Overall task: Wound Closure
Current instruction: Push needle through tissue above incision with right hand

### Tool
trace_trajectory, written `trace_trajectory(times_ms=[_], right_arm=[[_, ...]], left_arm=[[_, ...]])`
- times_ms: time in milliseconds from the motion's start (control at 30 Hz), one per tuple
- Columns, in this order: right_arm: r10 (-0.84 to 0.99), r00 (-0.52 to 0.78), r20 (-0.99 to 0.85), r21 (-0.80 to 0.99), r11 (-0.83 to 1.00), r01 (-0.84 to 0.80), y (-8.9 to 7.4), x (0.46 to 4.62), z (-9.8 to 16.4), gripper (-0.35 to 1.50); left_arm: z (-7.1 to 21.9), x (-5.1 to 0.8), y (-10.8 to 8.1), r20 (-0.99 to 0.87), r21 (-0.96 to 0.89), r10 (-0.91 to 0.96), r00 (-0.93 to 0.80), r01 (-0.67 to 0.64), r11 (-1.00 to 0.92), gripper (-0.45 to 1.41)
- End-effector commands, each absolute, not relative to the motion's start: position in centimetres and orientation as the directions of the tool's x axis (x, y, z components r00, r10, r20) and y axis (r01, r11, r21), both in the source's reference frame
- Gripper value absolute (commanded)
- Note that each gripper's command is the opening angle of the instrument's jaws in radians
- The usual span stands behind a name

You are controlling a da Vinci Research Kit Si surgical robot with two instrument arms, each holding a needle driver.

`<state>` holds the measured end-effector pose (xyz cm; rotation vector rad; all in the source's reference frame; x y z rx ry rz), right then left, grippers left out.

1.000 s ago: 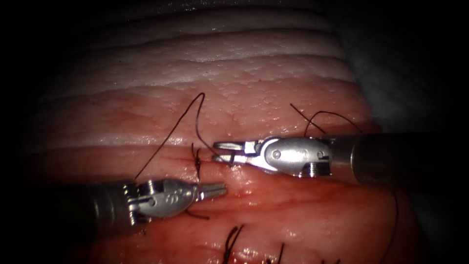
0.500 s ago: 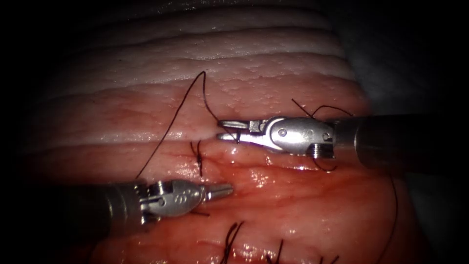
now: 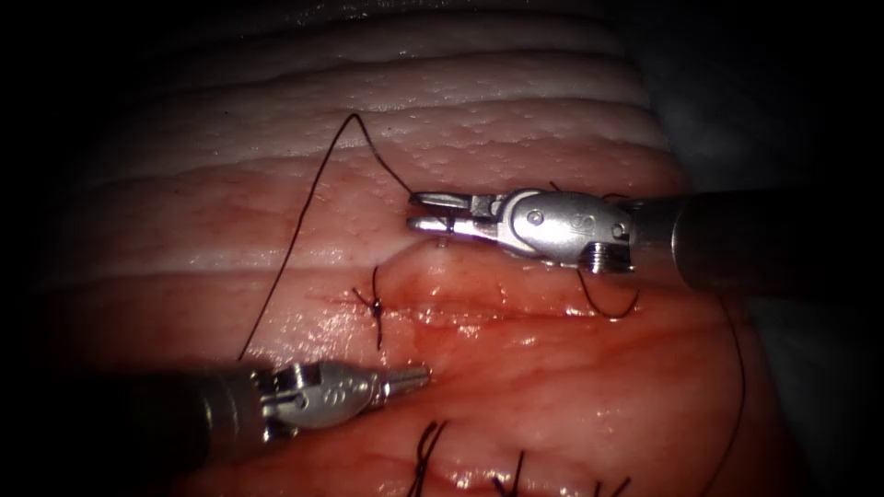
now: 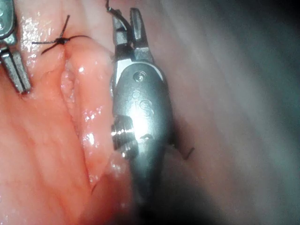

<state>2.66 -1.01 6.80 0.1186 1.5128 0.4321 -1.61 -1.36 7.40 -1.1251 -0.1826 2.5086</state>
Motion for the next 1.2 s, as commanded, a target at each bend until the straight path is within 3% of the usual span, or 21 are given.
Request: trace_trajectory(times_ms=[33,233,400,667,1200], right_arm=[[0.382,-0.013,-0.924,0.377,0.906,-0.193,-1.0,2.76,6.9,-0.35],[0.522,-0.055,-0.851,0.523,0.833,-0.181,-1.0,2.80,6.9,-0.35],[0.715,-0.105,-0.692,0.722,0.681,-0.124,-1.1,2.87,7.1,-0.35],[0.867,-0.104,-0.487,0.873,0.481,-0.074,-1.4,2.93,7.1,-0.35],[0.966,-0.067,-0.249,0.968,0.249,-0.005,-2.2,3.03,7.0,-0.35]], left_arm=[[7.4,-1.66,-1.4,-0.691,-0.270,0.396,-0.605,-0.291,-0.918,-0.26],[7.4,-1.66,-1.4,-0.691,-0.271,0.396,-0.605,-0.291,-0.918,-0.26],[7.4,-1.66,-1.3,-0.691,-0.273,0.397,-0.604,-0.290,-0.917,-0.26],[7.4,-1.65,-1.3,-0.691,-0.275,0.398,-0.604,-0.289,-0.917,-0.26],[7.4,-1.61,-1.3,-0.691,-0.281,0.399,-0.602,-0.285,-0.916,-0.26]])
